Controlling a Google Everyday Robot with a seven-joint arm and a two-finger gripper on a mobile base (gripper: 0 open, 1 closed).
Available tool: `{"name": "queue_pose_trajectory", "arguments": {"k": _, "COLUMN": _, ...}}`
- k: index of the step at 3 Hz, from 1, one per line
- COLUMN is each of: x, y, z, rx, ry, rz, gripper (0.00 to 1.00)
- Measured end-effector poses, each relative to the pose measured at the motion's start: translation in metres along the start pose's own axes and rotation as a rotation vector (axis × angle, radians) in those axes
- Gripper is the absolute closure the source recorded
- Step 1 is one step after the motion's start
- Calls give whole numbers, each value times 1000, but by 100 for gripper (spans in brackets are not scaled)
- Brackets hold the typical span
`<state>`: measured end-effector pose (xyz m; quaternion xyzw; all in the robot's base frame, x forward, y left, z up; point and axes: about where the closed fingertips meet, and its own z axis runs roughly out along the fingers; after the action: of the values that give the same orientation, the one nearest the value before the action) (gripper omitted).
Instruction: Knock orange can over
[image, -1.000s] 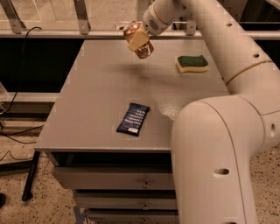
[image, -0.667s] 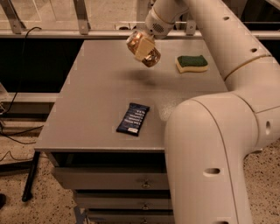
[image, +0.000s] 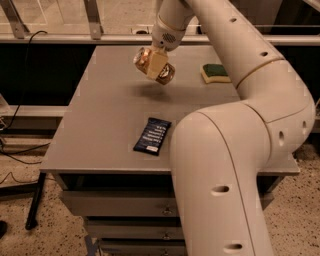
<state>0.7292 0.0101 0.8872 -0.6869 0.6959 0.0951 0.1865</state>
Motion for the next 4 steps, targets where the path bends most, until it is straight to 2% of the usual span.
{"name": "queue_pose_trajectory", "arguments": {"k": 2, "x": -42, "y": 5, "z": 24, "rx": -36, "ry": -43, "rz": -93, "gripper": 35}}
{"name": "queue_pose_trajectory", "arguments": {"k": 3, "x": -52, "y": 7, "z": 30, "rx": -48, "ry": -51, "rz": -115, "gripper": 12}}
{"name": "queue_pose_trajectory", "arguments": {"k": 4, "x": -60, "y": 11, "z": 36, "rx": -61, "ry": -65, "rz": -130, "gripper": 0}}
